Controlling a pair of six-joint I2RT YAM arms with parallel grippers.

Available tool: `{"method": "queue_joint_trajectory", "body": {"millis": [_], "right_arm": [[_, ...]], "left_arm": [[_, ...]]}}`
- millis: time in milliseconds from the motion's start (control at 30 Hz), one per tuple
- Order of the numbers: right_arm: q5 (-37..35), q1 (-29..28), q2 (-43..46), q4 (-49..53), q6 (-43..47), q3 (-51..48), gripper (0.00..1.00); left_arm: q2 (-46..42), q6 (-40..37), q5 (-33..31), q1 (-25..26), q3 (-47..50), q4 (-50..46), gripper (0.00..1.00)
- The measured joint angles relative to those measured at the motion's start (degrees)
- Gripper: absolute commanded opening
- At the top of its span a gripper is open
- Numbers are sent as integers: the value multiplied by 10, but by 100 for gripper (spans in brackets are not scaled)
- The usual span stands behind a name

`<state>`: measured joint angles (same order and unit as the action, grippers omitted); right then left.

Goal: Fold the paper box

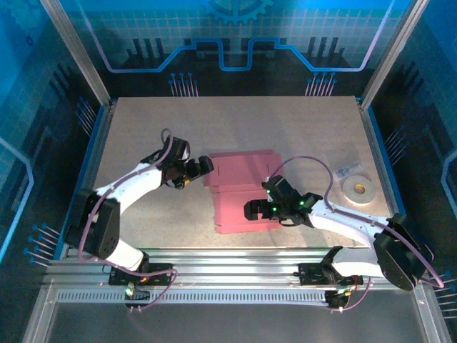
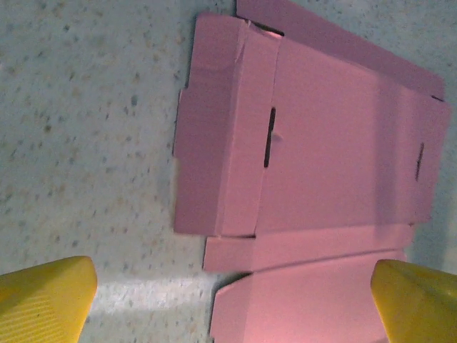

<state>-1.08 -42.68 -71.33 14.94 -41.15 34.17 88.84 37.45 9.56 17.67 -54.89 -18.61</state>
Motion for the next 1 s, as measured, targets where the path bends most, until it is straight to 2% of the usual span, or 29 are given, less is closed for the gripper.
{"method": "queue_joint_trajectory", "body": {"millis": [333, 500, 1000], "right_arm": [[0, 0, -17, -1, -9, -22, 100], [0, 0, -31, -9, -9, -24, 100], [0, 0, -33, -27, -9, -28, 100]], "left_arm": [[134, -29, -37, 13, -111, -48, 92], [172, -49, -50, 28, -154, -66, 80], [245, -83, -99, 54, -229, -117, 81]]}}
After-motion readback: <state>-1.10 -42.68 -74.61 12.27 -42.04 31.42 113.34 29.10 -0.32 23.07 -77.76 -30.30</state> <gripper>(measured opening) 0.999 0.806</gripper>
